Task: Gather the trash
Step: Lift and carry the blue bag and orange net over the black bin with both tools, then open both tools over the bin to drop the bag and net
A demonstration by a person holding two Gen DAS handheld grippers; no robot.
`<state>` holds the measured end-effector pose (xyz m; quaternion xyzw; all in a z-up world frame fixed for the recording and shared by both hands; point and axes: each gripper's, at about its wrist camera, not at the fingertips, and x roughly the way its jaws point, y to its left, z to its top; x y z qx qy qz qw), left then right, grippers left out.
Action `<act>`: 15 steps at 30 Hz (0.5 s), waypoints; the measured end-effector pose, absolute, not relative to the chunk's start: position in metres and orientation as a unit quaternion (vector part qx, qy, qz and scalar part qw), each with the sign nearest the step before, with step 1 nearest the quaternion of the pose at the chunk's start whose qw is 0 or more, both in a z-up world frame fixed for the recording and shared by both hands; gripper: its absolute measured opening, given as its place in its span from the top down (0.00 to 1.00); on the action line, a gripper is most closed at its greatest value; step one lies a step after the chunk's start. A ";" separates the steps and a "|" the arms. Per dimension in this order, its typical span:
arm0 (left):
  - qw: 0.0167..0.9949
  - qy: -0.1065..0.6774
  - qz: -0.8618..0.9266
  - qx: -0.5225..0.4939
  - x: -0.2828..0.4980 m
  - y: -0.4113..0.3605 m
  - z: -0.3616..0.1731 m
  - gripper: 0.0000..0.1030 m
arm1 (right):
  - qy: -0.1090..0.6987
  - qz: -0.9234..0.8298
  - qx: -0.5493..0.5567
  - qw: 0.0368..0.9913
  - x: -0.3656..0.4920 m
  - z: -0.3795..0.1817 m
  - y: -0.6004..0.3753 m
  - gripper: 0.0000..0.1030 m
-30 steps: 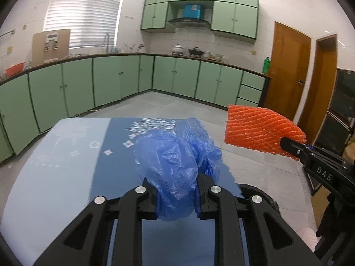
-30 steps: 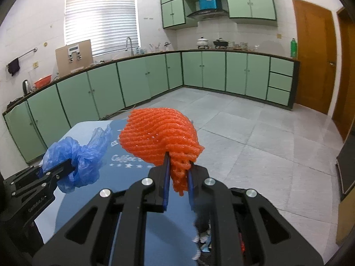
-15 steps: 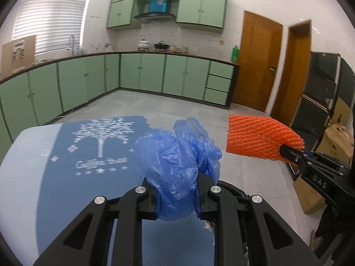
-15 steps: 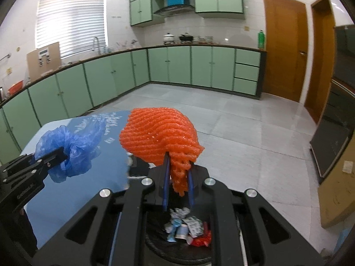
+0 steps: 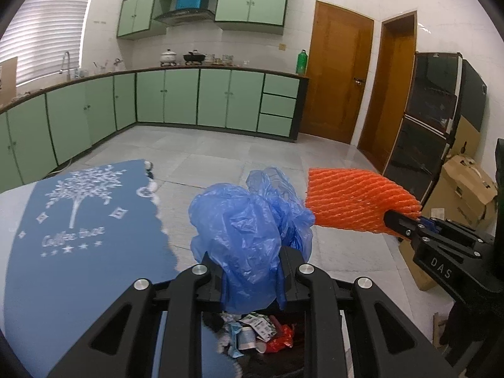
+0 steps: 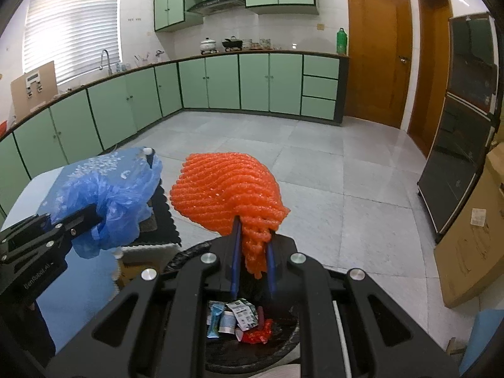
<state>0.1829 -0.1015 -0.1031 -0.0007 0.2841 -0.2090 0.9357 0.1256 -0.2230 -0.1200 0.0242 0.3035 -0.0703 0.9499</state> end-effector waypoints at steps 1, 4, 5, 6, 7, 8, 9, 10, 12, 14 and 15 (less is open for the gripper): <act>0.935 0.286 -0.210 0.001 0.186 -0.105 -0.106 0.79 | 0.307 -0.073 0.024 0.949 0.128 -0.124 -0.226 0.87; 0.931 0.295 -0.213 0.004 0.196 -0.115 -0.116 0.79 | 0.316 -0.077 0.023 0.945 0.135 -0.132 -0.228 0.87; 0.930 0.299 -0.212 0.005 0.200 -0.118 -0.120 0.79 | 0.322 -0.078 0.024 0.943 0.139 -0.137 -0.231 0.87; 0.929 0.302 -0.212 0.005 0.203 -0.121 -0.123 0.79 | 0.327 -0.079 0.024 0.942 0.142 -0.142 -0.233 0.87; 0.927 0.308 -0.213 0.004 0.208 -0.122 -0.127 0.79 | 0.331 -0.080 0.024 0.940 0.146 -0.146 -0.234 0.87; 0.925 0.314 -0.214 0.004 0.213 -0.125 -0.132 0.79 | 0.338 -0.080 0.025 0.937 0.151 -0.153 -0.236 0.87; 0.923 0.319 -0.214 0.005 0.217 -0.129 -0.137 0.79 | 0.343 -0.080 0.027 0.936 0.155 -0.158 -0.238 0.87; 0.921 0.325 -0.213 0.007 0.221 -0.131 -0.141 0.79 | 0.349 -0.078 0.031 0.933 0.159 -0.164 -0.240 0.87; 0.919 0.333 -0.212 0.010 0.229 -0.136 -0.149 0.79 | 0.353 -0.076 0.036 0.932 0.165 -0.169 -0.240 0.87; 0.917 0.338 -0.212 0.010 0.234 -0.138 -0.153 0.79 | 0.354 -0.074 0.039 0.932 0.170 -0.174 -0.243 0.83; 0.916 0.341 -0.213 0.008 0.236 -0.139 -0.154 0.76 | 0.352 -0.074 0.040 0.932 0.172 -0.175 -0.243 0.81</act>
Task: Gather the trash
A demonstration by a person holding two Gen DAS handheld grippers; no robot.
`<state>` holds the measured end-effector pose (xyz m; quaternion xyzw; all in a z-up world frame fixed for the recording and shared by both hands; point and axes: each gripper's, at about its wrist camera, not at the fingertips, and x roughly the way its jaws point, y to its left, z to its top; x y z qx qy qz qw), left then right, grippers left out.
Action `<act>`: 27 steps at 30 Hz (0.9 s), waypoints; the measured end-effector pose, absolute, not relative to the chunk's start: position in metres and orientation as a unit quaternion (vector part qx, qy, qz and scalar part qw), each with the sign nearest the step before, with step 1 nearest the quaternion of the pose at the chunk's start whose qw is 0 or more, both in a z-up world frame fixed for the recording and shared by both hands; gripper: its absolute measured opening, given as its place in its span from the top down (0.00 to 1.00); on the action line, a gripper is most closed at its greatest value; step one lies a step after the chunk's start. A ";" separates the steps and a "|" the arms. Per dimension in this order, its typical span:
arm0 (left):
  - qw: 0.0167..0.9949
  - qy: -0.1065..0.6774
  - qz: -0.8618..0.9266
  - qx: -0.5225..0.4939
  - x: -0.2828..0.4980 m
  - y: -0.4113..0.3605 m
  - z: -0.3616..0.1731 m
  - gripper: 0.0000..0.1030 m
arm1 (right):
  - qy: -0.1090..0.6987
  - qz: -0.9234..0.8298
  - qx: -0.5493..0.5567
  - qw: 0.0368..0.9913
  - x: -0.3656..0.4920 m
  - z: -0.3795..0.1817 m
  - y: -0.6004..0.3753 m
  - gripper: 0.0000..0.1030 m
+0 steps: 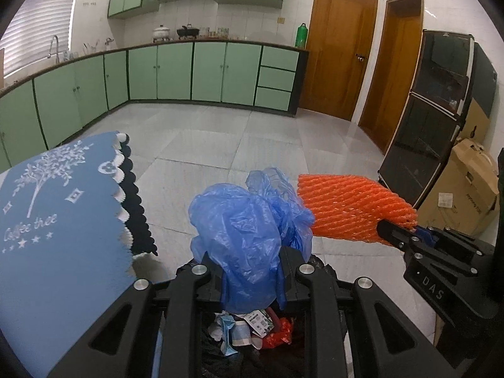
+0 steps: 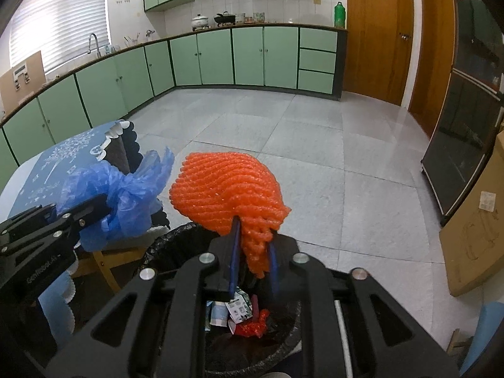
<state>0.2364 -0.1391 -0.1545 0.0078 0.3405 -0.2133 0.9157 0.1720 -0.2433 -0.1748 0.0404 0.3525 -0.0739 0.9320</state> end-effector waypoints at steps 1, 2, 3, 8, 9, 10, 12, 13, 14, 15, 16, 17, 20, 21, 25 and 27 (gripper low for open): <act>0.916 0.341 -0.209 0.004 0.238 -0.139 -0.155 0.72 | 0.352 -0.072 0.042 0.932 0.174 -0.176 -0.244 0.80; 0.917 0.340 -0.207 0.001 0.240 -0.138 -0.155 0.68 | 0.354 -0.072 0.042 0.932 0.176 -0.177 -0.244 0.76; 0.918 0.339 -0.206 -0.002 0.241 -0.138 -0.154 0.62 | 0.354 -0.072 0.041 0.932 0.177 -0.178 -0.246 0.72; 0.919 0.335 -0.209 -0.013 0.243 -0.129 -0.150 0.55 | 0.356 -0.074 0.041 0.931 0.179 -0.179 -0.251 0.53; 0.919 0.334 -0.209 -0.017 0.243 -0.127 -0.148 0.54 | 0.357 -0.073 0.043 0.930 0.179 -0.179 -0.251 0.52; 0.919 0.334 -0.207 -0.019 0.242 -0.124 -0.147 0.53 | 0.356 -0.072 0.047 0.930 0.178 -0.178 -0.252 0.51; 0.921 0.330 -0.206 -0.021 0.241 -0.120 -0.143 0.53 | 0.355 -0.072 0.054 0.931 0.176 -0.175 -0.253 0.46; 0.922 0.327 -0.205 -0.020 0.240 -0.118 -0.141 0.53 | 0.353 -0.072 0.055 0.931 0.175 -0.173 -0.253 0.44; 0.924 0.323 -0.204 -0.020 0.237 -0.116 -0.137 0.53 | 0.349 -0.074 0.054 0.933 0.172 -0.170 -0.253 0.40; 0.925 0.320 -0.204 -0.020 0.236 -0.114 -0.134 0.51 | 0.345 -0.076 0.053 0.934 0.170 -0.167 -0.252 0.33; 0.926 0.318 -0.204 -0.019 0.235 -0.112 -0.132 0.49 | 0.340 -0.080 0.053 0.935 0.167 -0.163 -0.251 0.29; 0.927 0.315 -0.203 -0.018 0.232 -0.110 -0.129 0.47 | 0.337 -0.082 0.053 0.936 0.165 -0.160 -0.251 0.21; 0.931 0.305 -0.201 -0.016 0.224 -0.104 -0.120 0.39 | 0.327 -0.081 0.059 0.940 0.157 -0.150 -0.247 0.12; 0.931 0.304 -0.200 -0.015 0.222 -0.102 -0.117 0.35 | 0.326 -0.078 0.059 0.940 0.155 -0.146 -0.245 0.12; 0.933 0.303 -0.195 -0.018 0.212 -0.089 -0.107 0.28 | 0.325 -0.070 0.054 0.941 0.145 -0.136 -0.237 0.10; 0.935 0.299 -0.190 -0.015 0.205 -0.082 -0.101 0.26 | 0.325 -0.063 0.056 0.942 0.138 -0.130 -0.232 0.09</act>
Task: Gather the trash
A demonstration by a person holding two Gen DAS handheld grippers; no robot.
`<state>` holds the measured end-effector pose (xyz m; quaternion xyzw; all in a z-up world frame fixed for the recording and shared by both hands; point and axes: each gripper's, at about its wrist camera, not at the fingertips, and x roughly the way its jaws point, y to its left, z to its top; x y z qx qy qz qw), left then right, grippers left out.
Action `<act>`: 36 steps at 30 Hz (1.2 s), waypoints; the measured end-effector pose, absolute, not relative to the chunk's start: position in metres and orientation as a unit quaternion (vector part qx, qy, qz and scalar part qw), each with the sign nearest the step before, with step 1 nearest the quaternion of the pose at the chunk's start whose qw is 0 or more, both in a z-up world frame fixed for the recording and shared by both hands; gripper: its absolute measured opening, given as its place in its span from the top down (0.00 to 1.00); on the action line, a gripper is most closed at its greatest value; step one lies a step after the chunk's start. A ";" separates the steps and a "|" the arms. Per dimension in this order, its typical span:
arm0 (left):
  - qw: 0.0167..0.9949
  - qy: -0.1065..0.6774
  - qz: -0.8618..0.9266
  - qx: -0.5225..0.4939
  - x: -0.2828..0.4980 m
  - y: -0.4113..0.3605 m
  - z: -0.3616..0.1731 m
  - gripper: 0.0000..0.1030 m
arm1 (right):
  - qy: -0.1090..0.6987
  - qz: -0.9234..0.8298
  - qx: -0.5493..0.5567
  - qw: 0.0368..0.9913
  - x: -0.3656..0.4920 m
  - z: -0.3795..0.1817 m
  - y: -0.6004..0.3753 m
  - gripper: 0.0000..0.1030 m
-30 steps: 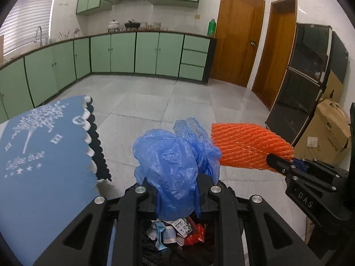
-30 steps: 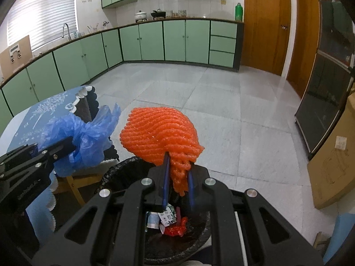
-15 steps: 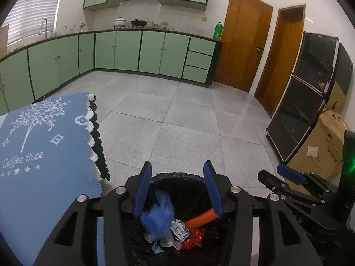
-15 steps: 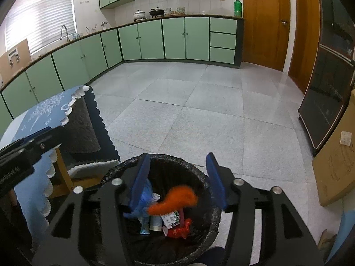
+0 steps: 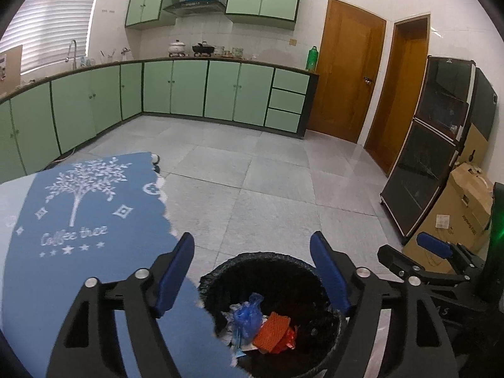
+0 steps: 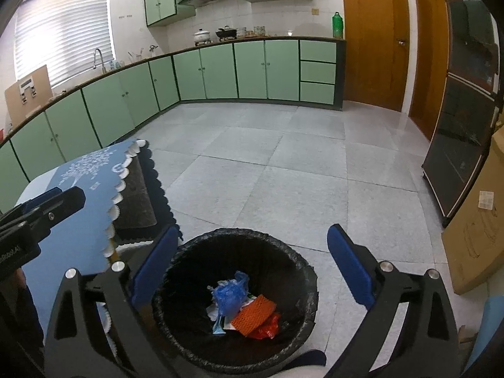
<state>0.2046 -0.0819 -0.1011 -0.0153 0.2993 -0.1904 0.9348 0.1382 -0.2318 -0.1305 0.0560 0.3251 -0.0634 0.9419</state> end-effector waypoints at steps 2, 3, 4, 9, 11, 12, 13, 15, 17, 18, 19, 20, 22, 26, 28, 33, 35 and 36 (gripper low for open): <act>0.936 0.298 -0.185 -0.015 0.198 -0.074 -0.095 0.22 | 0.322 -0.056 0.060 0.943 0.132 -0.125 -0.228 0.08; 0.937 0.297 -0.184 -0.017 0.195 -0.072 -0.093 0.21 | 0.320 -0.052 0.061 0.944 0.128 -0.121 -0.226 0.08; 0.937 0.296 -0.182 -0.018 0.191 -0.068 -0.090 0.19 | 0.319 -0.048 0.062 0.945 0.124 -0.118 -0.223 0.08; 0.939 0.296 -0.175 -0.014 0.165 -0.052 -0.077 0.11 | 0.310 -0.026 0.068 0.948 0.102 -0.099 -0.207 0.05; 0.940 0.295 -0.172 -0.009 0.154 -0.047 -0.073 0.09 | 0.303 -0.014 0.071 0.950 0.091 -0.090 -0.201 0.05; 0.940 0.296 -0.171 -0.005 0.147 -0.045 -0.071 0.07 | 0.302 -0.010 0.071 0.951 0.086 -0.086 -0.198 0.05; 0.940 0.296 -0.170 -0.003 0.142 -0.043 -0.069 0.07 | 0.302 -0.006 0.070 0.951 0.080 -0.080 -0.194 0.05; 0.940 0.295 -0.169 -0.002 0.130 -0.039 -0.064 0.06 | 0.298 -0.002 0.067 0.952 0.072 -0.071 -0.188 0.05; 0.942 0.292 -0.167 -0.002 0.119 -0.034 -0.059 0.06 | 0.294 0.000 0.058 0.954 0.062 -0.061 -0.181 0.05; 0.943 0.290 -0.165 -0.003 0.115 -0.031 -0.057 0.06 | 0.293 0.001 0.054 0.955 0.058 -0.058 -0.177 0.05; 0.943 0.288 -0.164 -0.007 0.109 -0.027 -0.053 0.06 | 0.292 0.004 0.050 0.955 0.053 -0.053 -0.174 0.05; 0.944 0.287 -0.163 -0.009 0.106 -0.024 -0.051 0.06 | 0.291 0.006 0.049 0.955 0.050 -0.050 -0.173 0.05; 0.946 0.283 -0.159 -0.014 0.098 -0.019 -0.046 0.06 | 0.287 0.011 0.045 0.957 0.042 -0.043 -0.169 0.05; 0.952 0.266 -0.152 -0.014 0.085 -0.009 -0.034 0.06 | 0.280 0.018 0.033 0.959 0.032 -0.033 -0.162 0.05; 0.954 0.259 -0.151 -0.011 0.079 -0.007 -0.029 0.06 | 0.276 0.023 0.028 0.961 0.027 -0.029 -0.157 0.05; 0.958 0.244 -0.151 -0.009 0.069 -0.001 -0.019 0.06 | 0.265 0.031 0.023 0.964 0.019 -0.022 -0.151 0.05; 0.960 0.239 -0.148 -0.010 0.065 0.002 -0.017 0.06 | 0.263 0.034 0.022 0.964 0.017 -0.019 -0.149 0.05; 0.960 0.237 -0.147 -0.011 0.064 0.004 -0.017 0.06 | 0.262 0.035 0.022 0.964 0.016 -0.019 -0.148 0.05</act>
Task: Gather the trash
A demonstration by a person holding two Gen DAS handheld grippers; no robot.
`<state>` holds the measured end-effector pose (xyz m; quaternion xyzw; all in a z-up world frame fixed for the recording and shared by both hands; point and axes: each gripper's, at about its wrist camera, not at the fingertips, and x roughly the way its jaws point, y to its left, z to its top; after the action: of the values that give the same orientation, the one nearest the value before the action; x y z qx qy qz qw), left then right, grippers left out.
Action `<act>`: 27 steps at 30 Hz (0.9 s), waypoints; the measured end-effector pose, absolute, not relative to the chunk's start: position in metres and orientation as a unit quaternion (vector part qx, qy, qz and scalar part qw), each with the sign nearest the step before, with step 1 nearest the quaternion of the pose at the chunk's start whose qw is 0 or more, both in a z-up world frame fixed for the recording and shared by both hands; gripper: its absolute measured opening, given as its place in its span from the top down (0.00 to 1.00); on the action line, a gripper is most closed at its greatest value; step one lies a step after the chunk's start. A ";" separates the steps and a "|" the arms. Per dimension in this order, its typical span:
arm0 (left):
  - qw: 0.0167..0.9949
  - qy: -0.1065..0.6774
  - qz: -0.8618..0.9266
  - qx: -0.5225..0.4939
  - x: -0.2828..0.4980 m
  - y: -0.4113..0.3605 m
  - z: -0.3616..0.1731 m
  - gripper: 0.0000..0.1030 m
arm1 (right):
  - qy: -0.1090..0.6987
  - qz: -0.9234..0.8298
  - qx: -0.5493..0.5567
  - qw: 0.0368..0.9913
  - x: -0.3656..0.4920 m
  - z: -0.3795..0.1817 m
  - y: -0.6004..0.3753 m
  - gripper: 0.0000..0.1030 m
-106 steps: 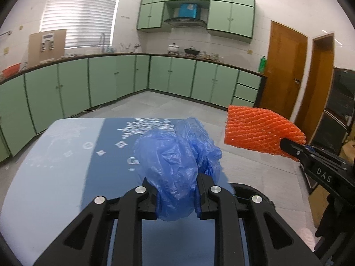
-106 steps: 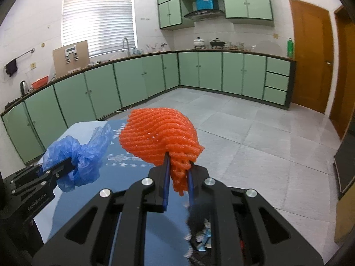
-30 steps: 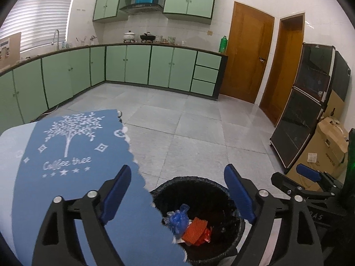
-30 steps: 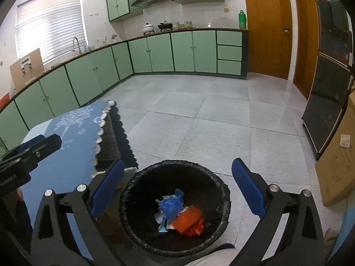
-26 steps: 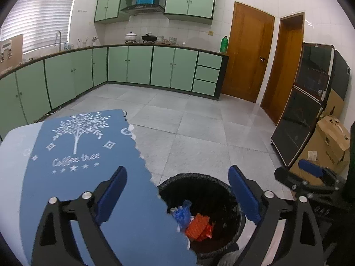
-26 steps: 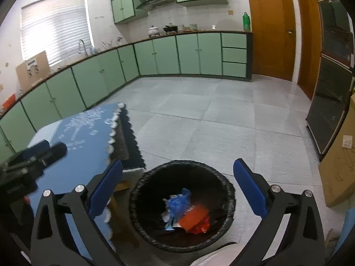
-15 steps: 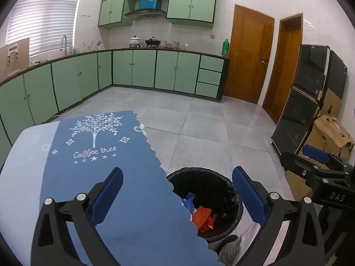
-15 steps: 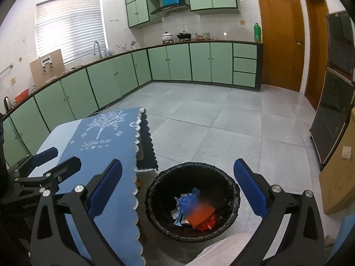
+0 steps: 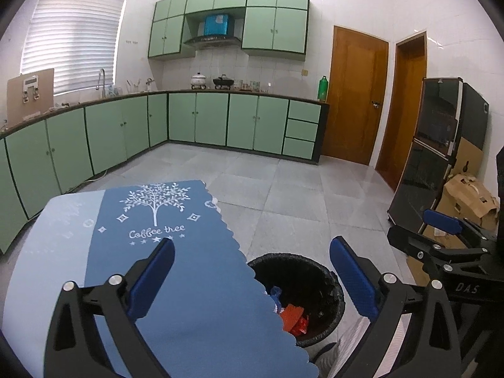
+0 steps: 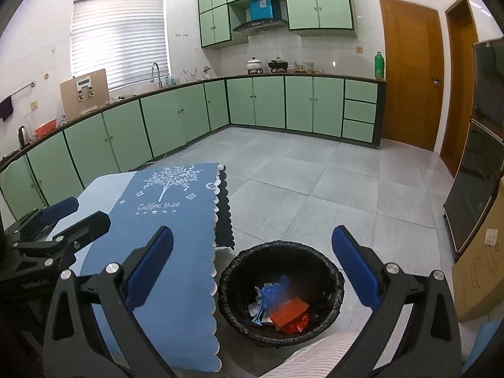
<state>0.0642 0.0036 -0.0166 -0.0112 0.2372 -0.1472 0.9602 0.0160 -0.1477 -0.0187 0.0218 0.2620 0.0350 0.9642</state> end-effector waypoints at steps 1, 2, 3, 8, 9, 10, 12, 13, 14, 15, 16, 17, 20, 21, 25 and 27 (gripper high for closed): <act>0.960 0.236 -0.147 -0.012 0.063 0.004 -0.016 0.06 | 0.261 0.036 0.022 0.964 0.014 -0.019 -0.146 0.05; 0.961 0.235 -0.145 -0.013 0.061 0.006 -0.015 0.06 | 0.261 0.038 0.022 0.964 0.013 -0.018 -0.145 0.05; 0.961 0.234 -0.144 -0.013 0.060 0.007 -0.015 0.06 | 0.260 0.039 0.020 0.965 0.013 -0.017 -0.144 0.05; 0.963 0.230 -0.140 -0.014 0.058 0.010 -0.014 0.06 | 0.255 0.044 0.015 0.966 0.010 -0.014 -0.138 0.05; 0.963 0.230 -0.139 -0.014 0.057 0.011 -0.014 0.06 | 0.253 0.045 0.013 0.966 0.010 -0.013 -0.137 0.05; 0.963 0.229 -0.139 -0.014 0.056 0.012 -0.014 0.06 | 0.251 0.046 0.013 0.967 0.009 -0.012 -0.137 0.05; 0.963 0.229 -0.139 -0.015 0.055 0.014 -0.014 0.06 | 0.249 0.046 0.013 0.967 0.008 -0.012 -0.136 0.05; 0.963 0.229 -0.138 -0.015 0.056 0.014 -0.015 0.06 | 0.249 0.046 0.013 0.967 0.008 -0.012 -0.135 0.05; 0.963 0.229 -0.138 -0.015 0.056 0.014 -0.015 0.06 | 0.250 0.045 0.013 0.967 0.008 -0.012 -0.135 0.05; 0.964 0.229 -0.138 -0.015 0.055 0.014 -0.015 0.06 | 0.250 0.046 0.013 0.967 0.008 -0.012 -0.135 0.05; 0.964 0.229 -0.137 -0.016 0.055 0.014 -0.015 0.06 | 0.250 0.046 0.013 0.967 0.008 -0.012 -0.135 0.05; 0.963 0.229 -0.137 -0.016 0.055 0.014 -0.015 0.06 | 0.250 0.046 0.013 0.967 0.008 -0.012 -0.135 0.05; 0.963 0.230 -0.137 -0.017 0.055 0.014 -0.015 0.06 | 0.249 0.046 0.013 0.967 0.008 -0.012 -0.136 0.05; 0.963 0.230 -0.137 -0.017 0.055 0.014 -0.014 0.06 | 0.249 0.046 0.013 0.967 0.008 -0.012 -0.135 0.05; 0.963 0.231 -0.137 -0.019 0.055 0.015 -0.014 0.06 | 0.250 0.046 0.011 0.967 0.007 -0.011 -0.134 0.05; 0.963 0.231 -0.137 -0.019 0.055 0.015 -0.014 0.06 | 0.250 0.046 0.011 0.967 0.007 -0.011 -0.133 0.05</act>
<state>0.0550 0.0153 -0.0141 -0.0189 0.2306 -0.1368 0.9632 0.0067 -0.1334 -0.0108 0.0114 0.2499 0.0456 0.9671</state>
